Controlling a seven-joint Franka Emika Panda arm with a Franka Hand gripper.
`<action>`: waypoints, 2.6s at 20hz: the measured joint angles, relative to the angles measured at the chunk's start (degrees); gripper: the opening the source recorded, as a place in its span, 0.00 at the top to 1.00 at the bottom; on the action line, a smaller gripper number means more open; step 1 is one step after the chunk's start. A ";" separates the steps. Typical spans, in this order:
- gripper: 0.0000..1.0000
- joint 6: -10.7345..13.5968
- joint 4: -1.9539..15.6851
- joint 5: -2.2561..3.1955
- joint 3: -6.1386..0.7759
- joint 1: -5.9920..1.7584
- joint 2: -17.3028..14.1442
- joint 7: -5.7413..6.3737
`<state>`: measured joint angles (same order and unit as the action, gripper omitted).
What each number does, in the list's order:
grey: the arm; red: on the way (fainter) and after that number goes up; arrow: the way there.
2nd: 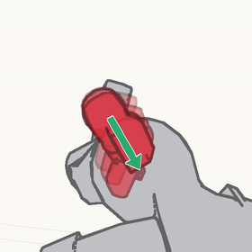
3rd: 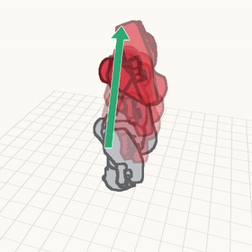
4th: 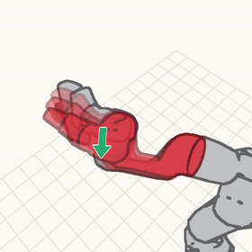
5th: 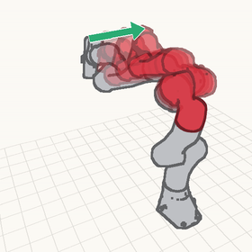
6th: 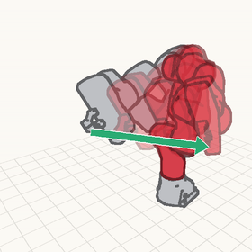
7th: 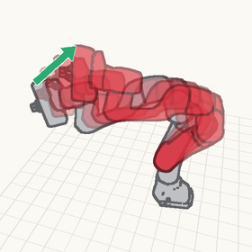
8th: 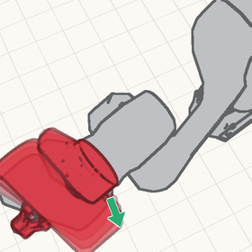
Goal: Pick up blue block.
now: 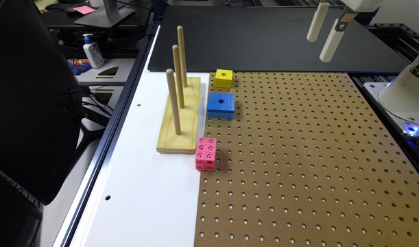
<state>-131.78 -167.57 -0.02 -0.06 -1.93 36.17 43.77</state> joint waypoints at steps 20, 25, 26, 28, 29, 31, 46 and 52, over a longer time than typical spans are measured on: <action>0.00 -0.67 0.89 -0.01 -0.39 0.14 0.08 0.00; 0.00 -1.62 1.68 -0.03 -0.54 0.14 -0.84 0.00; 0.00 -2.01 2.01 -0.03 -0.57 0.14 -1.45 0.00; 0.00 -3.34 3.09 -0.03 -0.60 0.14 -3.58 0.01; 0.00 -4.05 3.93 -0.03 -0.64 0.14 -5.01 0.02; 0.00 -5.03 5.80 -0.05 -0.77 0.15 -7.87 0.06; 0.00 -5.62 17.35 -0.13 -1.56 0.17 -21.19 0.33; 0.00 -5.62 19.90 -0.14 -1.61 0.17 -23.70 0.34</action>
<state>-137.40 -147.67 -0.15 -1.67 -1.77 12.47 44.11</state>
